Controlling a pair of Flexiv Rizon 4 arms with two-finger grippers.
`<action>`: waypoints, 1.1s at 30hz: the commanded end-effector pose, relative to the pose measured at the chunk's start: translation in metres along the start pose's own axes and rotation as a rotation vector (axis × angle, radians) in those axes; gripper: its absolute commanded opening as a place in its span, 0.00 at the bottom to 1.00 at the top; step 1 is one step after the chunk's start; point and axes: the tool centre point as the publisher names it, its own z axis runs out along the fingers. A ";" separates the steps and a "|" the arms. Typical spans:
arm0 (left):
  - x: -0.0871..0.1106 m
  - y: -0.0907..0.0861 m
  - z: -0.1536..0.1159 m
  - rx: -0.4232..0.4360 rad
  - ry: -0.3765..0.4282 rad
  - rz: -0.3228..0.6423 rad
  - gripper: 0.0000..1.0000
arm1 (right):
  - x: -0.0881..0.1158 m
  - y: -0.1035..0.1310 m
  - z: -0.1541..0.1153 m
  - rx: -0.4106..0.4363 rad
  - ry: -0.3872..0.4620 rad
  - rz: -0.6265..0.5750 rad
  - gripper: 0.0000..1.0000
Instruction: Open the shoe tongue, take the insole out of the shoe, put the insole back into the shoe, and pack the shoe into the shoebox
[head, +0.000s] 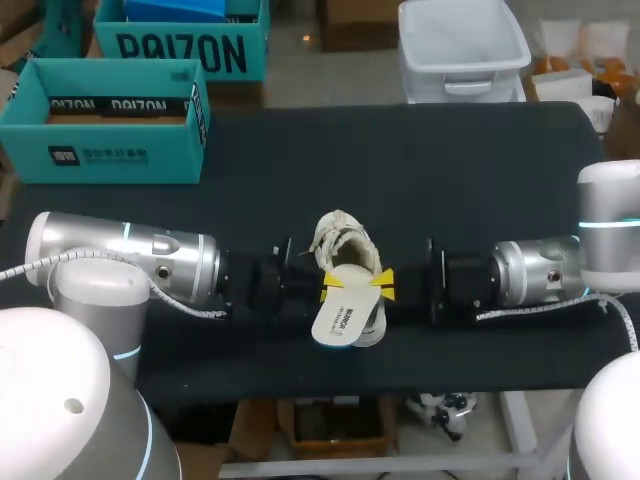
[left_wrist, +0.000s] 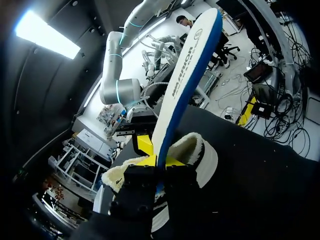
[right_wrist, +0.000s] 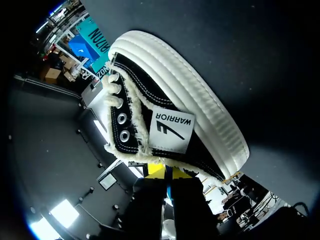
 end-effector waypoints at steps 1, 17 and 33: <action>-0.001 0.007 0.011 -0.002 0.003 -0.007 0.00 | 0.000 0.002 0.005 0.016 0.000 0.000 0.00; -0.003 0.001 0.005 -0.009 -0.020 -0.015 0.00 | 0.011 -0.031 0.008 -0.045 -0.070 -0.042 0.38; -0.001 -0.020 -0.005 0.015 -0.035 0.006 0.78 | 0.001 -0.032 0.012 -0.010 -0.080 -0.032 0.00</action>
